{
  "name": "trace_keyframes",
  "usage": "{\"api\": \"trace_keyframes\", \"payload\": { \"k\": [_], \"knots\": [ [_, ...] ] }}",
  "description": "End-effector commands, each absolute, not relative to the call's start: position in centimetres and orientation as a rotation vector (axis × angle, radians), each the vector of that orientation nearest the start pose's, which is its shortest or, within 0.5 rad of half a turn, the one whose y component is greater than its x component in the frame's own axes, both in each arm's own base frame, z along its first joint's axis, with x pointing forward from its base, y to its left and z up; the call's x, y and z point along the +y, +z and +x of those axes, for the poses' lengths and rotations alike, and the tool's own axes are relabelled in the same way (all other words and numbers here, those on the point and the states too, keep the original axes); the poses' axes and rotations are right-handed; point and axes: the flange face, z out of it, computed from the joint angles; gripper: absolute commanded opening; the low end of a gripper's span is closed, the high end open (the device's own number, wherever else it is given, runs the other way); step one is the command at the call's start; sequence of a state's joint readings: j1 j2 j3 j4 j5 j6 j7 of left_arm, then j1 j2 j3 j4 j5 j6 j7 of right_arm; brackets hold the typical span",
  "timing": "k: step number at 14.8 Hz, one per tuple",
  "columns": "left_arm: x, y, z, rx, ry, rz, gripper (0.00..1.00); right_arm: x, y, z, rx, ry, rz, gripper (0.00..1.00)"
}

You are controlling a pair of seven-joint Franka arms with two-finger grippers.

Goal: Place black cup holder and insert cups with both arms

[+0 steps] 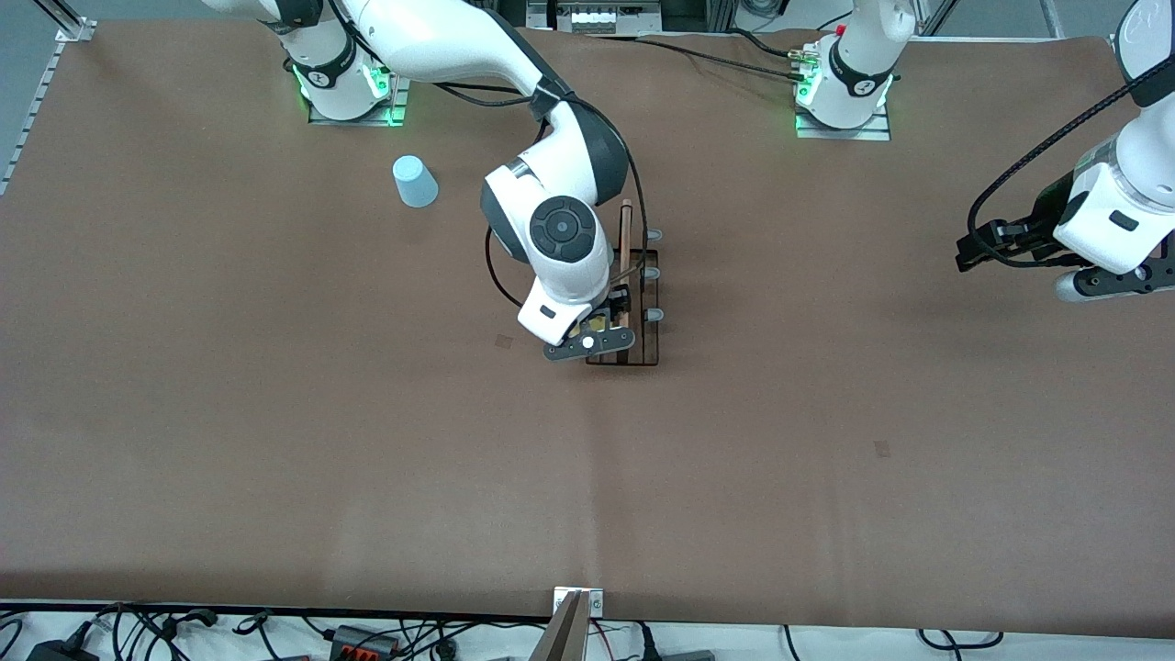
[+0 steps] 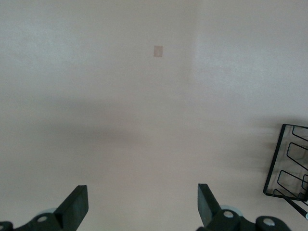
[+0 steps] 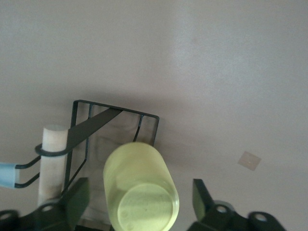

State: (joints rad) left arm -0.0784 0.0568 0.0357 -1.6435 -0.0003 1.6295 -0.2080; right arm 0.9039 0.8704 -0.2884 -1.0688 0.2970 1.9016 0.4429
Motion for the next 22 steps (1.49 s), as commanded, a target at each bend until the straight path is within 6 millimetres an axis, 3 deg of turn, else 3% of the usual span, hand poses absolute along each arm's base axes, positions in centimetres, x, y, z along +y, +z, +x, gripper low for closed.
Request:
{"api": "trace_keyframes", "payload": {
  "k": [1,4,8,11,14,19,22],
  "knots": [
    [-2.4,56.7,56.4,-0.246,0.108,-3.138,1.0,51.4,33.2,56.7,-0.154,0.057,-3.102,1.0],
    [-2.4,56.7,56.4,-0.248,0.108,-3.138,1.0,50.5,34.6,57.2,-0.133,0.073,-3.104,1.0],
    [-2.4,56.7,56.3,-0.248,0.116,-3.137,1.0,46.9,39.6,58.8,-0.06,0.044,-3.131,1.0],
    [-2.4,56.7,56.3,-0.248,0.116,-3.137,1.0,42.8,43.4,60.7,0.018,-0.016,-3.158,1.0],
    [-2.4,56.7,56.3,-0.248,0.116,-3.137,1.0,37.7,45.5,63.1,-0.007,-0.055,-3.215,1.0],
    [-2.3,56.7,56.3,-0.246,0.115,-3.136,1.0,30.8,47.4,65.7,-0.024,-0.027,-3.214,1.0],
    [-2.4,56.7,56.3,-0.246,0.116,-3.137,1.0,25.5,47.7,67.9,0.004,-0.015,-3.207,1.0]
  ]
}}
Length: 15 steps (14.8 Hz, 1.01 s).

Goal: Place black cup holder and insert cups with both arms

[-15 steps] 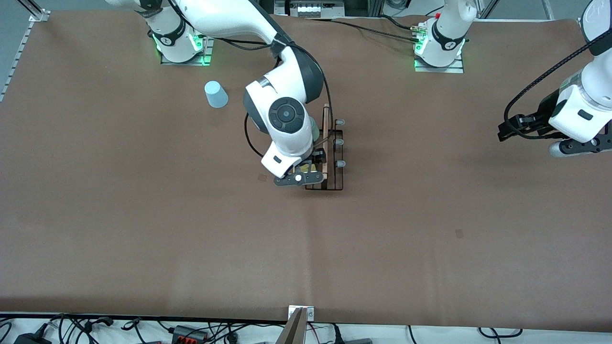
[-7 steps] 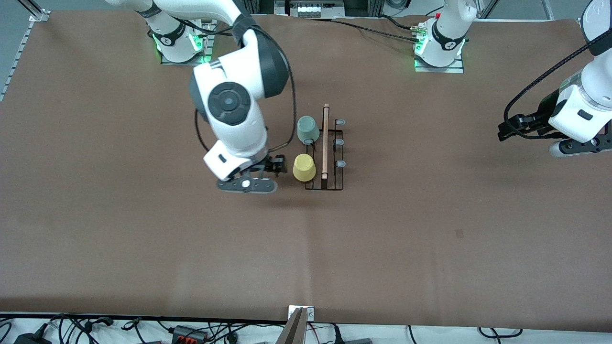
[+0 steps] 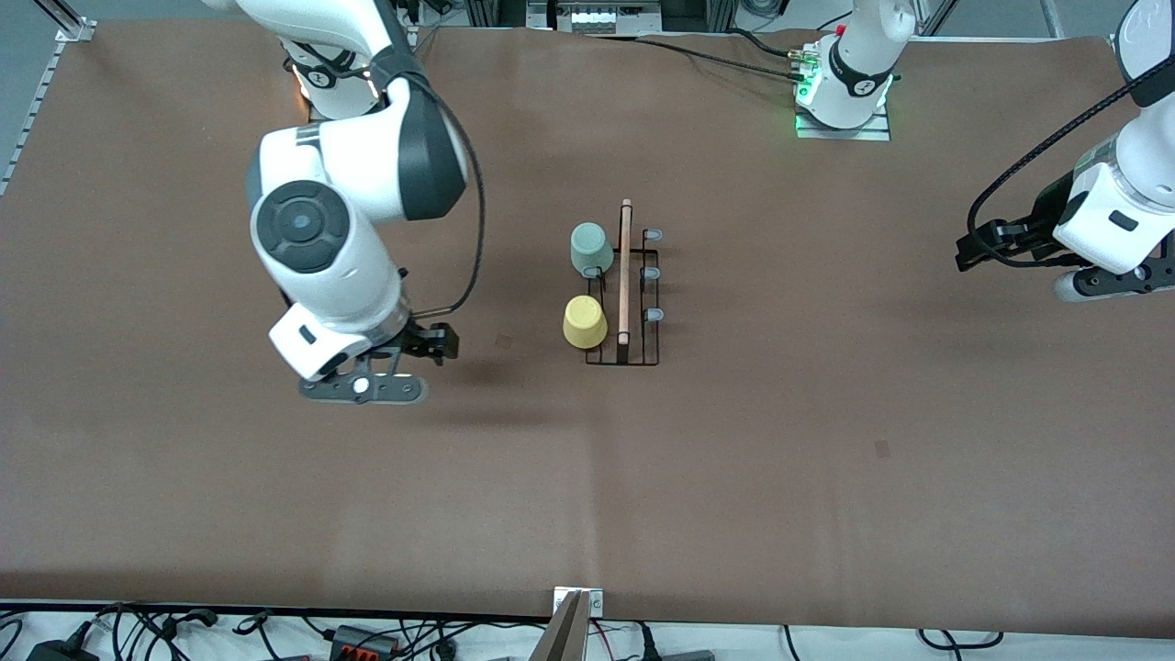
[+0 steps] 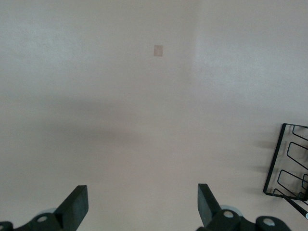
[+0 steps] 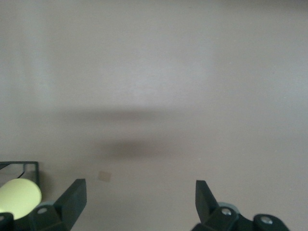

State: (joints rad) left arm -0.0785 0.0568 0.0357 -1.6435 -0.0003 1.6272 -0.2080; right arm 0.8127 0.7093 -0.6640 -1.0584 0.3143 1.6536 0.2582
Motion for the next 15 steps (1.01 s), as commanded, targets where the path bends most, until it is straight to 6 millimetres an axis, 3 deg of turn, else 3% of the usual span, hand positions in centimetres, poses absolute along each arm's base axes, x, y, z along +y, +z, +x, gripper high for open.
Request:
{"api": "trace_keyframes", "payload": {
  "k": [1,3,5,14,15],
  "knots": [
    [-2.4,56.7,56.3,-0.246,0.116,-3.137,1.0,23.4,47.5,68.6,0.023,-0.006,-3.206,1.0],
    [-2.4,56.7,56.3,-0.246,0.116,-3.137,1.0,19.9,47.4,69.7,0.078,0.0,-3.205,1.0],
    [-2.4,56.7,56.3,-0.248,0.116,-3.137,1.0,17.8,47.5,70.3,0.126,0.001,-3.201,1.0],
    [-2.4,56.7,56.3,-0.246,0.116,-3.137,1.0,14.5,48.3,70.9,0.16,-0.012,-3.183,1.0],
    [-2.4,56.7,56.3,-0.246,0.116,-3.137,1.0,13.2,48.9,71.0,0.186,-0.021,-3.169,1.0]
  ]
}}
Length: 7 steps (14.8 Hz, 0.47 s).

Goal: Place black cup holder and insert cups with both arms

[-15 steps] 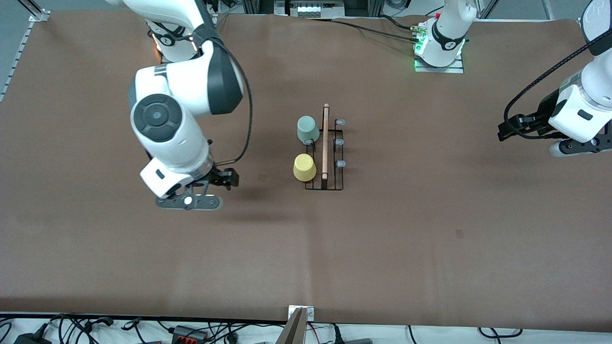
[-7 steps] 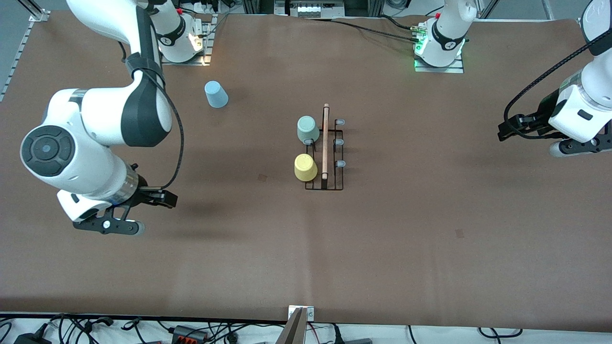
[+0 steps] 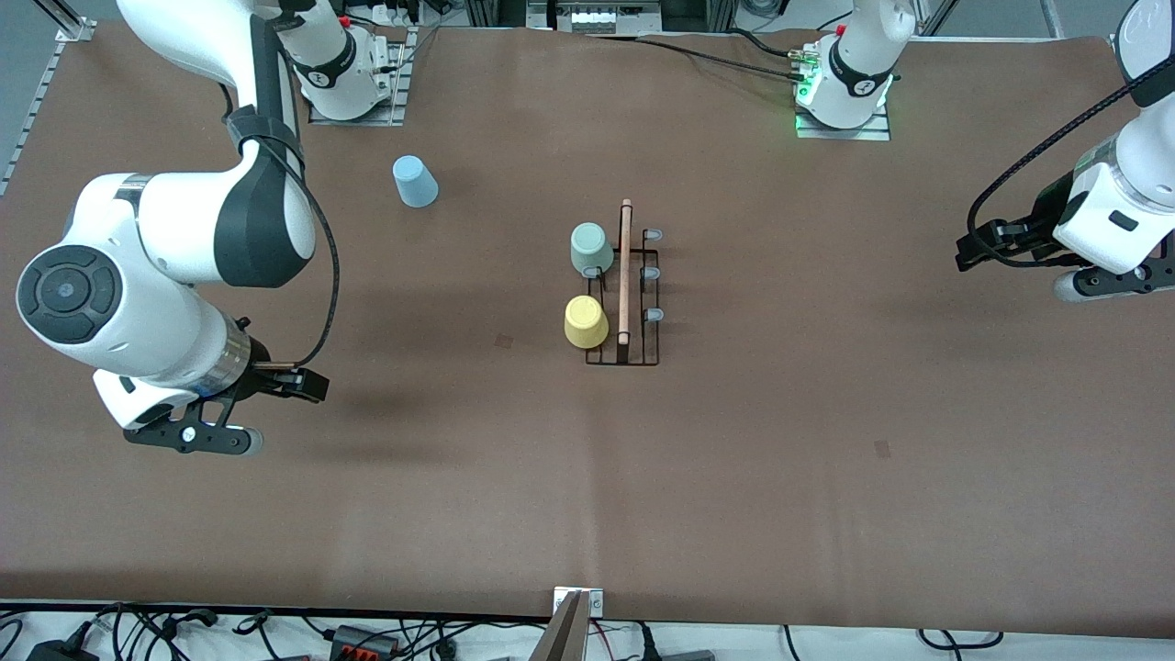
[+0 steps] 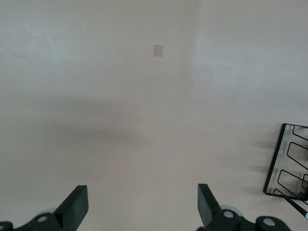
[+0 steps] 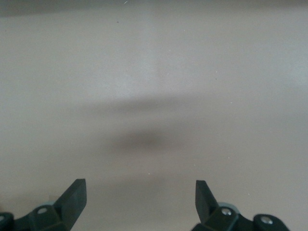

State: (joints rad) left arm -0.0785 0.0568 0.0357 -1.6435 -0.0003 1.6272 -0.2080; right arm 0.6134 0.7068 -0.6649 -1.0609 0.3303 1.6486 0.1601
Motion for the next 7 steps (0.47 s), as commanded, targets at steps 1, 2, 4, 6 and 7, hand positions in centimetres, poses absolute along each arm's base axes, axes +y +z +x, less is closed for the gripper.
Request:
{"api": "trace_keyframes", "payload": {
  "k": [1,2,4,6,7],
  "knots": [
    [-2.4,56.7,56.3,-0.246,0.116,-3.137,1.0,12.2,49.6,71.0,0.198,-0.022,-3.143,1.0],
    [-2.4,56.7,56.3,-0.246,0.116,-3.137,1.0,11.7,50.2,70.8,0.199,-0.023,-3.115,1.0],
    [-2.4,56.7,56.3,-0.246,0.116,-3.137,1.0,9.3,51.0,70.2,0.227,-0.006,-3.072,1.0],
    [-2.4,56.7,56.3,-0.246,0.116,-3.137,1.0,6.8,52.1,69.6,0.237,-0.001,-3.063,1.0],
    [-2.4,56.7,56.3,-0.248,0.116,-3.137,1.0,6.2,52.7,69.1,0.223,0.001,-3.064,1.0]
  ]
}}
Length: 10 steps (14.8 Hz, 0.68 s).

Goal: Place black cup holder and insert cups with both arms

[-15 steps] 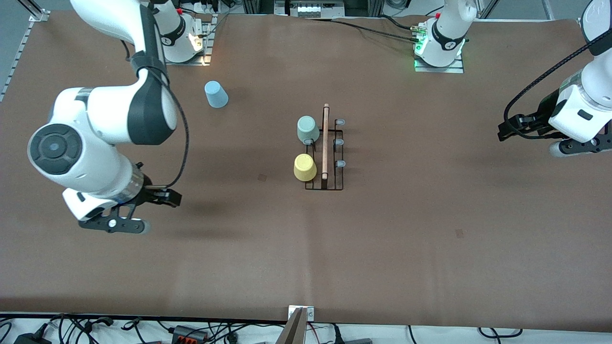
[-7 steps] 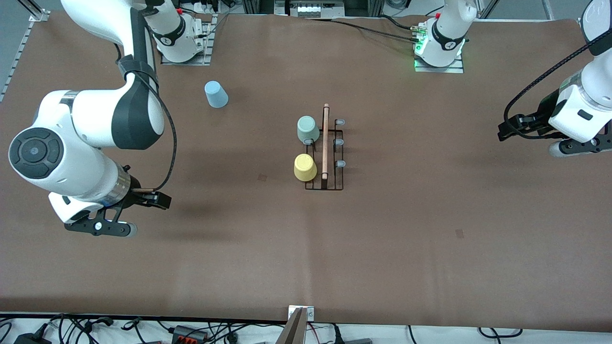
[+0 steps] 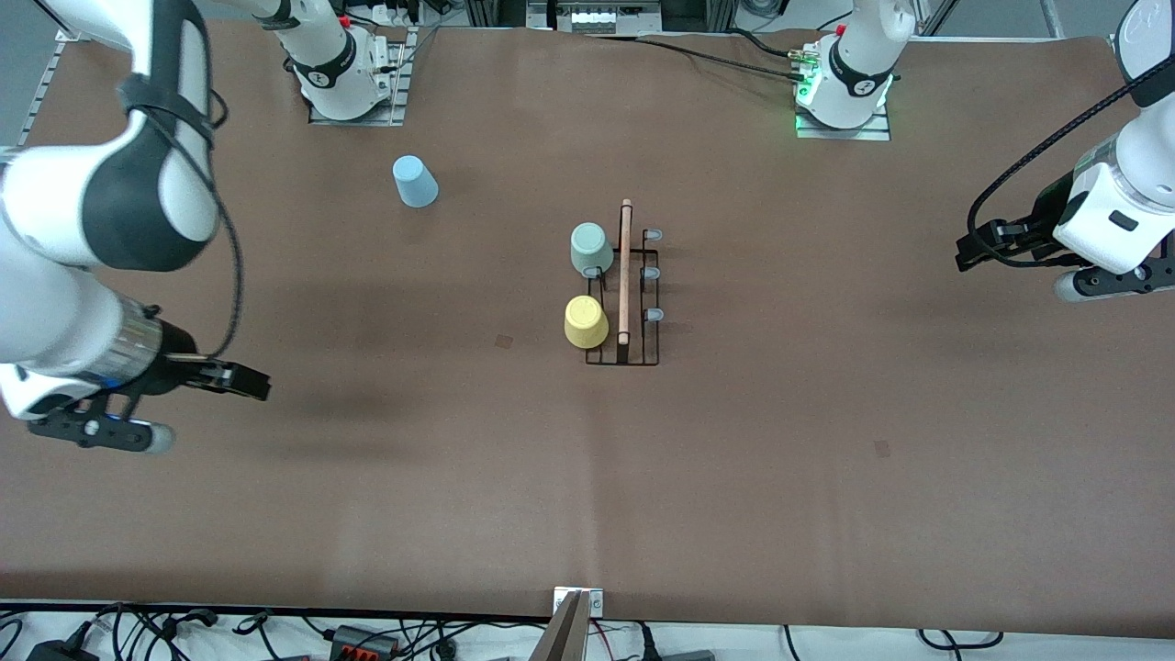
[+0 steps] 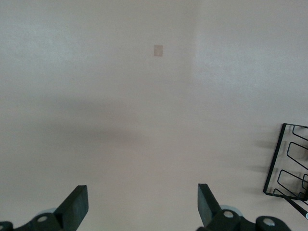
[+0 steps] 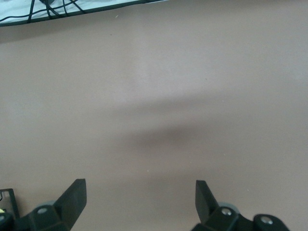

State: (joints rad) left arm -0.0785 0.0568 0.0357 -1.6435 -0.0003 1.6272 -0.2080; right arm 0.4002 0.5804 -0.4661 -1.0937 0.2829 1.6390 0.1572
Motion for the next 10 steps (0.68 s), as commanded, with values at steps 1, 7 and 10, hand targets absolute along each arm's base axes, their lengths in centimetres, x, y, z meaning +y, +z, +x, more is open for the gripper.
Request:
{"api": "trace_keyframes", "payload": {
  "k": [1,7,10],
  "knots": [
    [-2.4,56.7,56.3,-0.246,0.116,-3.137,1.0,5.7,53.3,68.5,0.198,-0.01,-3.087,1.0],
    [-2.3,56.7,56.3,-0.246,0.115,-3.136,1.0,0.6,56.0,65.2,0.227,-0.018,-3.063,1.0],
    [-2.3,56.7,56.3,-0.246,0.115,-3.136,1.0,-0.3,57.2,64.7,0.198,-0.046,-3.105,1.0]
  ]
}}
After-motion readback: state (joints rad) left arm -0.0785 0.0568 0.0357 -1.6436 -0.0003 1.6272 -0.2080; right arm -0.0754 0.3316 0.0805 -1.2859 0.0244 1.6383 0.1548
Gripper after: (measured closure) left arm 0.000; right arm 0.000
